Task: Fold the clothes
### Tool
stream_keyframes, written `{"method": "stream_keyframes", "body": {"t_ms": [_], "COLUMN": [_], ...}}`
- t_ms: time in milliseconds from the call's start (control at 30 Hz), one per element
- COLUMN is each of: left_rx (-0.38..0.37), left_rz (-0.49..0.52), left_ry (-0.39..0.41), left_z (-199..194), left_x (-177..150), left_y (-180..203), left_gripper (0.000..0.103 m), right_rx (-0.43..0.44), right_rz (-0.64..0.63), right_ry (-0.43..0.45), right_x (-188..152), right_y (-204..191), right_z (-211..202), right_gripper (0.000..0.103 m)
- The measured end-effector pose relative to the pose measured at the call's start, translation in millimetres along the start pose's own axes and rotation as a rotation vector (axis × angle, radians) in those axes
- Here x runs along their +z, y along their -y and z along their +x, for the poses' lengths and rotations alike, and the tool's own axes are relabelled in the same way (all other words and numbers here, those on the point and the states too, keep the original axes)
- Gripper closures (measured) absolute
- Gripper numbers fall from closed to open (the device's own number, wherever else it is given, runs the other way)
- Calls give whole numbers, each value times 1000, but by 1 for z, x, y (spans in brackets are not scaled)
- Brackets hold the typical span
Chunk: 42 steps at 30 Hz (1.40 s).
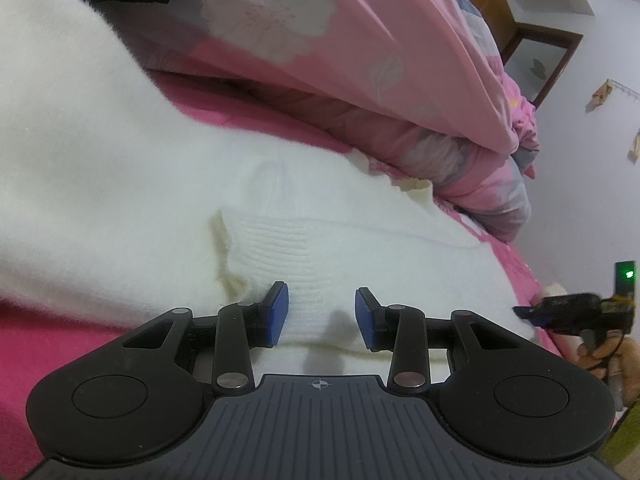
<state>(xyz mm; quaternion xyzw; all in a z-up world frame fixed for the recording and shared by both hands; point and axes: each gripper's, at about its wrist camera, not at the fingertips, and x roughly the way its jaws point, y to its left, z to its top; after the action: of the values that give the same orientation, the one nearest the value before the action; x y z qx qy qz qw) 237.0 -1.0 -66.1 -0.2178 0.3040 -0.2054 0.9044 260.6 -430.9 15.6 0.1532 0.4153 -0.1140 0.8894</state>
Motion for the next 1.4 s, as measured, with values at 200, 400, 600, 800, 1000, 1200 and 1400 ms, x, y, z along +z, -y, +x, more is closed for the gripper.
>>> {"method": "stream_keyframes", "body": {"t_ms": [200, 400, 600, 800, 1000, 1200, 1400], "left_rx": [-4, -24, -37, -33, -23, -10, 63], "left_rz": [-7, -33, -52, -44, -27, -14, 67], "left_ry": [0, 2, 2, 3, 4, 5, 9], "left_z": [0, 0, 1, 1, 1, 0, -3], "left_x": [0, 0, 1, 1, 0, 0, 1], "left_y": [-1, -6, -8, -7, -6, -4, 14], "left_gripper": [66, 66, 65, 65, 65, 65, 62], "right_rx": [46, 7, 10, 56, 65, 105, 74], "right_rz": [-112, -200, -200, -280, -249, -403, -445], "right_ry": [53, 48, 118, 168, 225, 232, 276], "right_x": [-5, -38, -40, -82, -83, -107, -114], "right_y": [-23, -42, -68, -95, -109, -141, -145], "right_z": [-73, -32, -65, -45, -64, -46, -45], "right_gripper": [82, 83, 83, 82, 81, 81, 80]}}
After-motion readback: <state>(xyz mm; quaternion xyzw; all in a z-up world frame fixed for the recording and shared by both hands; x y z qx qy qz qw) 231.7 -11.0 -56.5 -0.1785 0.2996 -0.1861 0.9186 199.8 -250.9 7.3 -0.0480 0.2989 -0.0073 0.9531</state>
